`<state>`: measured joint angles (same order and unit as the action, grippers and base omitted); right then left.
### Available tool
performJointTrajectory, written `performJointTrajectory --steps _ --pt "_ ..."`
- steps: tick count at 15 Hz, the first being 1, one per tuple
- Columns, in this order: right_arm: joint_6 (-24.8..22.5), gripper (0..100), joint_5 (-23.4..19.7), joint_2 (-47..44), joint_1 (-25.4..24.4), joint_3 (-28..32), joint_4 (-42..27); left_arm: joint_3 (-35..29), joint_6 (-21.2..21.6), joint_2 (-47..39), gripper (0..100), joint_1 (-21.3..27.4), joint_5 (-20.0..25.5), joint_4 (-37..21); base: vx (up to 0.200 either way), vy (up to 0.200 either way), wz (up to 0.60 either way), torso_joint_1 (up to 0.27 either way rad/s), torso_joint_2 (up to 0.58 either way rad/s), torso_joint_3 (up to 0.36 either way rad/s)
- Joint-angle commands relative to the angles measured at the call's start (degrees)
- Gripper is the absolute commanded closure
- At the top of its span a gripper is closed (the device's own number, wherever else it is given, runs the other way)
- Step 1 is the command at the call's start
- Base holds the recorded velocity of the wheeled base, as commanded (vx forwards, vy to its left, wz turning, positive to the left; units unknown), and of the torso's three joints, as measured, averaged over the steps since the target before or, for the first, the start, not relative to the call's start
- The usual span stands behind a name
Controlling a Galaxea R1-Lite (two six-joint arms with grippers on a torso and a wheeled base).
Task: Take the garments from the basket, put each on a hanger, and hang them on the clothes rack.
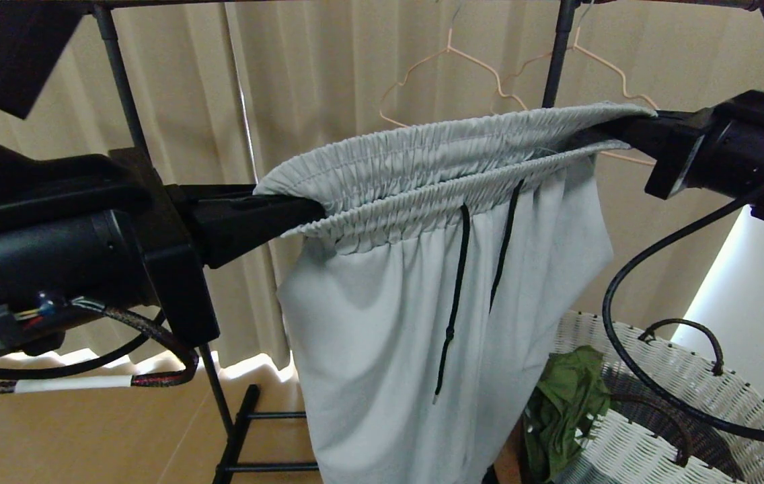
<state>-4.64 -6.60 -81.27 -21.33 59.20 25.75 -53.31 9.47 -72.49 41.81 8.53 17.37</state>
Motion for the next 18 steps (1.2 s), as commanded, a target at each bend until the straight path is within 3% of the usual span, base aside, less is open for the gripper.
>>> performJointTrajectory --steps 1,3,5,7,9,11,18 --pt "0.0 100 0.0 2.0 0.2 0.1 -1.0 -1.4 0.0 -0.5 100 -0.2 -0.8 0.0 0.0 0.0 0.0 0.0 0.0 0.0" --pt "0.0 100 0.0 4.8 0.2 1.4 -5.0 -3.3 0.0 -2.1 100 -0.4 -2.8 0.0 0.0 0.0 0.0 0.0 0.0 0.0" --pt "0.0 100 -0.1 9.9 0.2 4.8 -14.2 -9.3 -0.2 -7.2 100 -1.8 -9.8 0.0 0.0 0.0 0.0 0.0 0.0 0.0" --pt "0.1 100 -0.3 13.4 0.2 3.6 -19.8 -14.0 -2.6 -10.7 100 -1.8 -13.9 0.0 0.0 0.0 0.0 0.0 0.0 0.0" --pt "0.1 100 -0.3 15.4 0.1 0.7 -21.0 -15.9 -5.3 -12.5 100 -1.8 -15.9 0.0 0.0 0.0 0.0 0.0 0.0 0.0" --pt "0.1 100 -0.3 15.6 0.1 -0.7 -20.6 -15.3 -5.4 -12.5 100 -1.8 -16.6 -0.1 0.0 0.0 0.0 0.0 0.0 0.0" --pt "0.1 100 -0.4 14.3 0.1 1.9 -20.3 -11.5 -3.9 -10.3 100 -1.7 -16.6 -1.3 0.0 0.0 0.0 0.0 0.0 0.0"
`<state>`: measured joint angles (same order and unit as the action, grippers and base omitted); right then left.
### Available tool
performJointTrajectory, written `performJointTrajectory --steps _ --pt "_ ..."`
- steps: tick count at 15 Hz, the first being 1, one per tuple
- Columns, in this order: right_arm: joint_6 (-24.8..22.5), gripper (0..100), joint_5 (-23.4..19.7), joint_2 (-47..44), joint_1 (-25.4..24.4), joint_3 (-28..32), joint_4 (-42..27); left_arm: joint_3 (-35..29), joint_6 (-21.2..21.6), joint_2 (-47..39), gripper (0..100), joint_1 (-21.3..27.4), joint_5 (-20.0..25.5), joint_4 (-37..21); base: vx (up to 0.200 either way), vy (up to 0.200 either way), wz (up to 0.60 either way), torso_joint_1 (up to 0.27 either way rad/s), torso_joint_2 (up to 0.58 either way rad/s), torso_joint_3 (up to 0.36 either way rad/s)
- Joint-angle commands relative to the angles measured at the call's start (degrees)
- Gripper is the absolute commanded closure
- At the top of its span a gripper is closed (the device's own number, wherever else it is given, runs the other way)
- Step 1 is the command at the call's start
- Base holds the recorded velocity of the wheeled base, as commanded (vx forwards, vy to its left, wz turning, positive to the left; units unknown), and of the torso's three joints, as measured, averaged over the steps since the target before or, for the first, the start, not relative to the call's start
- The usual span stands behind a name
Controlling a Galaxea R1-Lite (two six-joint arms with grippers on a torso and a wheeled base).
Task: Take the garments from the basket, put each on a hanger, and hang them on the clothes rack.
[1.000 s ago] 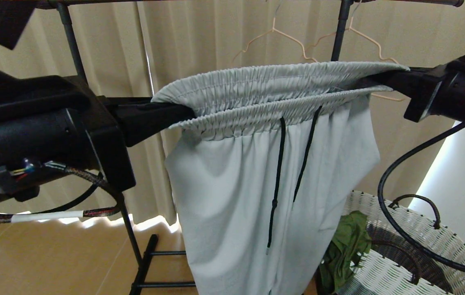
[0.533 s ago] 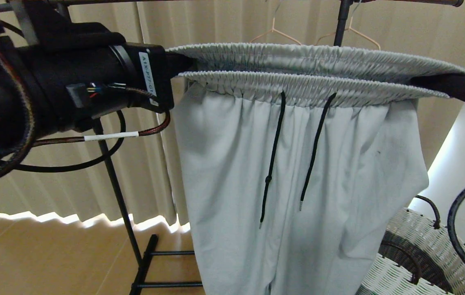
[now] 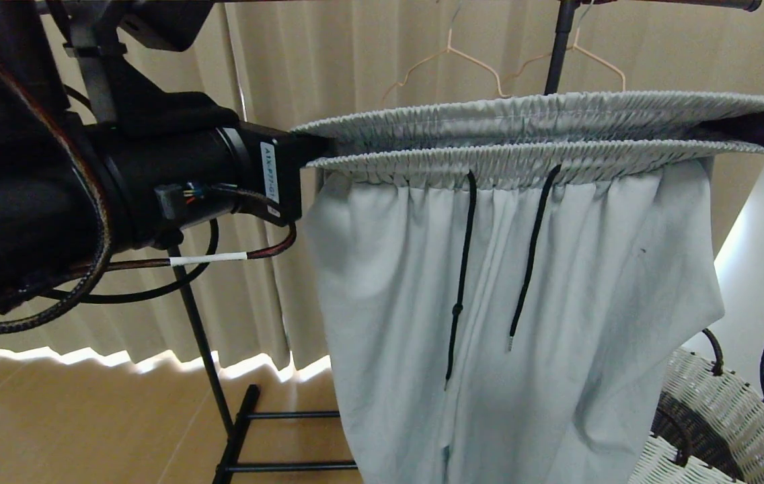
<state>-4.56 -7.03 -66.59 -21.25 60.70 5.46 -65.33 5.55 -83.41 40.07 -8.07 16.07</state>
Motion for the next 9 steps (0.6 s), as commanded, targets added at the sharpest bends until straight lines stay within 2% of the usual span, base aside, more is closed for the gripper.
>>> performJointTrajectory --steps 1,4,9 --pt "0.0 100 0.1 -0.6 0.0 0.2 0.0 0.0 0.1 0.6 100 0.0 0.0 0.0 0.0 0.0 0.0 0.0 0.0 0.0" --pt "0.0 100 0.1 -1.4 0.0 2.9 -0.4 -1.8 1.5 1.2 100 0.0 0.0 -0.1 0.0 0.0 0.0 0.0 0.0 0.0" --pt "0.0 100 0.3 -2.2 0.0 1.5 -0.2 -1.7 2.0 1.3 100 -0.2 -0.1 -0.1 0.0 0.0 0.0 0.0 0.0 0.0"
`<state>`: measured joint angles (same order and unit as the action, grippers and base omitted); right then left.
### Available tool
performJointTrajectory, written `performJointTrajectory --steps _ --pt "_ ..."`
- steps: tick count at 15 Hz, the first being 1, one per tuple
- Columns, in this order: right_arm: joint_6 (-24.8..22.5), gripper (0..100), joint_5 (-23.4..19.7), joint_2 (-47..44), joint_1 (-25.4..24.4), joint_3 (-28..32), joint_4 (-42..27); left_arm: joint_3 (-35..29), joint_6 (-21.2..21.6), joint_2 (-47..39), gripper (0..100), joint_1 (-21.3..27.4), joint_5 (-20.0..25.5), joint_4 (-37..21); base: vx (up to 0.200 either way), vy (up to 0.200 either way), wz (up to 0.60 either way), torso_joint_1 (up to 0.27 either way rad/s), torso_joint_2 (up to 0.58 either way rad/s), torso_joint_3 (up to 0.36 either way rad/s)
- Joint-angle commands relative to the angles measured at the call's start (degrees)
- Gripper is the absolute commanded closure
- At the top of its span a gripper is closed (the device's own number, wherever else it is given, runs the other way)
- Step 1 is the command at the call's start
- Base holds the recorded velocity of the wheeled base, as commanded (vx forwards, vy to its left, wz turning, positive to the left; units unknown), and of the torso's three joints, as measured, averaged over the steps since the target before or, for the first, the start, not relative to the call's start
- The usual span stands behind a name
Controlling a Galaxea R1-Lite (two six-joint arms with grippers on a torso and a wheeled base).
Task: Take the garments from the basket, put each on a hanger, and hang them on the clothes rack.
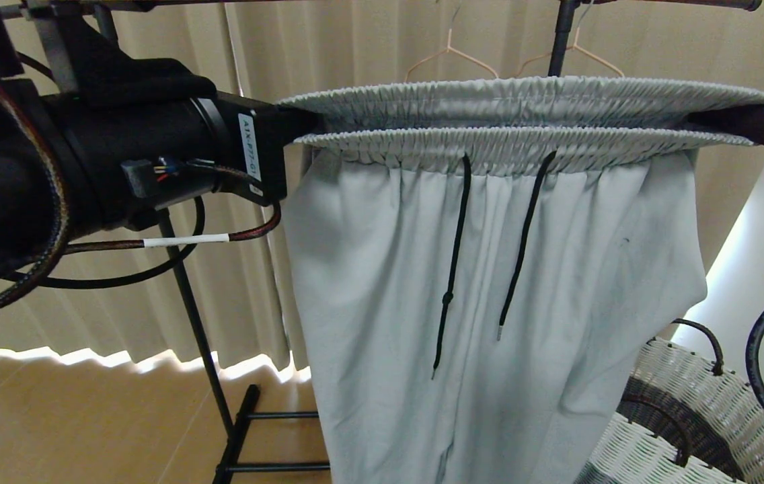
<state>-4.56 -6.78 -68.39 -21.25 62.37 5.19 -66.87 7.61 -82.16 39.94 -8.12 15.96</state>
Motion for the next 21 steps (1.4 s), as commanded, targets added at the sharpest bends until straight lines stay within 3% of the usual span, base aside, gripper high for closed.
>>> performJointTrajectory --steps 1,6,7,9,13,16,21 --pt "-0.1 100 0.0 -0.4 0.0 -0.1 0.1 -0.5 0.1 0.2 100 -0.3 -0.1 0.0 0.0 0.0 0.0 0.0 0.0 0.0" --pt "-0.1 100 0.1 0.2 0.0 -2.4 0.0 -0.4 0.5 0.3 100 -0.6 -0.8 0.1 0.0 0.0 0.0 0.0 0.0 0.0" --pt "-0.1 0 0.1 0.2 0.0 -3.5 0.1 0.6 0.5 0.4 100 -0.6 -0.8 0.1 0.0 0.0 0.0 0.0 0.0 0.0" --pt "-0.1 0 0.1 0.2 0.0 -4.4 0.2 1.5 0.6 0.5 100 -0.6 -1.2 0.0 0.0 0.0 0.0 0.0 0.0 0.0" --pt "0.2 0 -0.3 0.4 -0.1 -5.9 0.3 2.4 0.6 0.3 100 -0.9 -7.3 0.0 0.0 0.0 0.0 0.0 0.0 0.0" --pt "3.4 0 -0.5 1.4 -0.3 -6.6 0.3 3.6 2.0 0.3 100 -3.5 -8.4 0.0 0.0 0.0 0.0 0.0 0.0 0.0" --pt "5.9 0 -6.9 4.6 -0.3 -7.7 0.3 3.6 2.4 0.1 100 -5.1 -8.9 0.0 0.0 0.0 0.0 0.0 0.0 0.0"
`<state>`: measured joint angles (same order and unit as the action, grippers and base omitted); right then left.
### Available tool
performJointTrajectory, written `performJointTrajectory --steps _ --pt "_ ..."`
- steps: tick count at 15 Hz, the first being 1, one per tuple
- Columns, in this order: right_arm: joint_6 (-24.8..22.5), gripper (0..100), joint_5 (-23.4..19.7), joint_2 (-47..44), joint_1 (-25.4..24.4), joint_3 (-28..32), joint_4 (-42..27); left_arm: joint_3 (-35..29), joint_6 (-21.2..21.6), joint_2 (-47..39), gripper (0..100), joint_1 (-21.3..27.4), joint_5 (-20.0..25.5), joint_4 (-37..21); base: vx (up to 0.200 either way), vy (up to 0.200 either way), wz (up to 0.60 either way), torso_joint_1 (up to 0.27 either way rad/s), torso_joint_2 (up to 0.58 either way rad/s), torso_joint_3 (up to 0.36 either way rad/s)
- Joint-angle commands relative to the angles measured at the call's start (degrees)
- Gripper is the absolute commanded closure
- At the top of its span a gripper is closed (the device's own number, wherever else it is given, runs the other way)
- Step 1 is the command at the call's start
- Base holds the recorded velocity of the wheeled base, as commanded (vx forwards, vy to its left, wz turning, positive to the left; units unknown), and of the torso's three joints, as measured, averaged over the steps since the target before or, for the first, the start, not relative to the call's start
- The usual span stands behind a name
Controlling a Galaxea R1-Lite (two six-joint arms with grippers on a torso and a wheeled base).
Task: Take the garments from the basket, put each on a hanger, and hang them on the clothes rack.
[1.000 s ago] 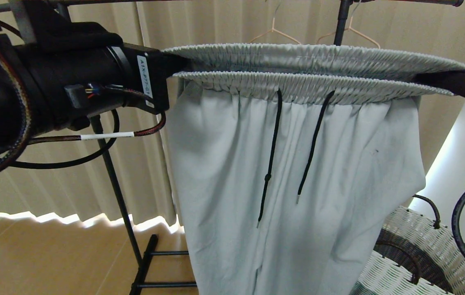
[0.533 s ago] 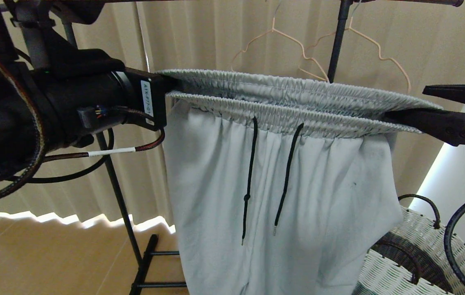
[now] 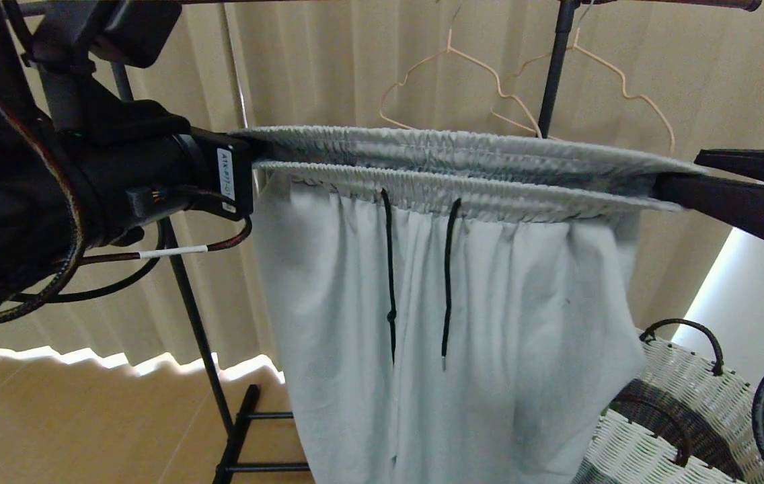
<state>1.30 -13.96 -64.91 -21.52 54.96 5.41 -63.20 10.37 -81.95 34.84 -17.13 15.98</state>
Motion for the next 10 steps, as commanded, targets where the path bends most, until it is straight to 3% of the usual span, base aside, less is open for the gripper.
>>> performJointTrajectory --steps 1,3,8,10 --pt "0.0 0 -0.7 1.5 0.0 -0.6 0.0 0.0 0.9 -0.1 100 -1.1 0.1 0.0 0.0 0.0 0.0 0.0 0.0 0.0" --pt "0.0 0 -1.9 2.4 -0.1 -1.2 0.0 -0.2 4.4 -0.1 100 -2.2 -0.1 0.3 0.0 0.0 0.0 0.0 0.0 0.0" --pt "-0.9 0 -2.8 3.6 0.4 -2.4 -0.3 1.1 4.5 0.6 100 -2.2 -0.2 0.1 0.0 0.0 0.0 0.0 0.0 0.0" --pt "-7.5 0 2.0 4.0 6.0 -4.7 -0.7 5.5 4.2 4.6 100 -2.4 -0.2 0.1 0.0 0.0 0.0 0.0 0.0 0.0"
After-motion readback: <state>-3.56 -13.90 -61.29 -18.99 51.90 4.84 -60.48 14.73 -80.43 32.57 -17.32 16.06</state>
